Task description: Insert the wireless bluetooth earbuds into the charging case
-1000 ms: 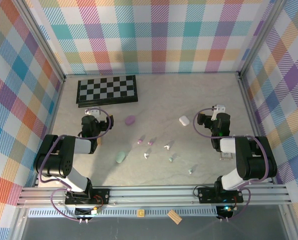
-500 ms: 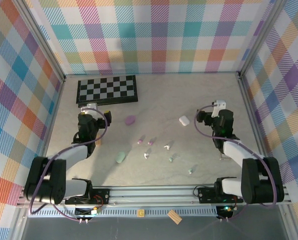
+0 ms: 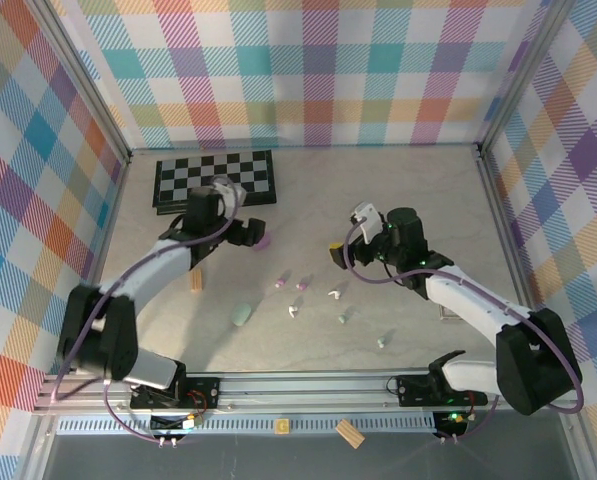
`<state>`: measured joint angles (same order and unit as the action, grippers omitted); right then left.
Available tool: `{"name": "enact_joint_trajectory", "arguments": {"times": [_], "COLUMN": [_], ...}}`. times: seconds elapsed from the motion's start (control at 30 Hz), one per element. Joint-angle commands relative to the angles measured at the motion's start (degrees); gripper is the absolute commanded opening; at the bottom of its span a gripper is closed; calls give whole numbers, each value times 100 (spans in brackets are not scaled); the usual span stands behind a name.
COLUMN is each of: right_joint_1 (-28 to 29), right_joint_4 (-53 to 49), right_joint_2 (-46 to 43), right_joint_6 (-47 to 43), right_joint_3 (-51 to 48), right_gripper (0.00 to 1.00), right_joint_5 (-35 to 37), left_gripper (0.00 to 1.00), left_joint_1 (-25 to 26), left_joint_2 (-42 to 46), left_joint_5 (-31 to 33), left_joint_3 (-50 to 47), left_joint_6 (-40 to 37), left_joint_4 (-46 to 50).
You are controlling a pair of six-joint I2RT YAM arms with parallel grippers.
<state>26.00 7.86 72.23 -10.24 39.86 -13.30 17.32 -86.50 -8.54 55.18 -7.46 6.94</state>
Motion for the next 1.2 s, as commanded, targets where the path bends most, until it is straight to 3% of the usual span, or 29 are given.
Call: {"name": "enact_joint_trajectory", "arguments": {"times": [0.0,0.23,0.5,0.6,1.0,1.17], "right_joint_1": [59,63,64,69,65,24], "right_joint_4": [-423,-533,-539,-515,-338,-526], "right_joint_2": [31,-250,-258,-222,-223,-371], "right_joint_6": [-311,-341,-279,-246,113,1443], "right_joint_3": [181,1,-80,-66,-146,24], "right_gripper": [99,99,99,99,99,99], "right_joint_5": [-305,-68,-37,-62,-147,-31], "left_gripper": [100,98,76,65,41,39], "left_joint_1": [162,390,535,544,606,631], "left_joint_2": [-779,-2007,-2648,-2747,-2905,-2401], "left_joint_5": [-60,550,678,668,624,530], "left_joint_3": [725,1841,2275,2330,2413,1961], "left_joint_6": [-544,-874,-999,-992,-1002,-1098], "left_joint_4": [1762,2628,2703,2650,2480,2098]}}
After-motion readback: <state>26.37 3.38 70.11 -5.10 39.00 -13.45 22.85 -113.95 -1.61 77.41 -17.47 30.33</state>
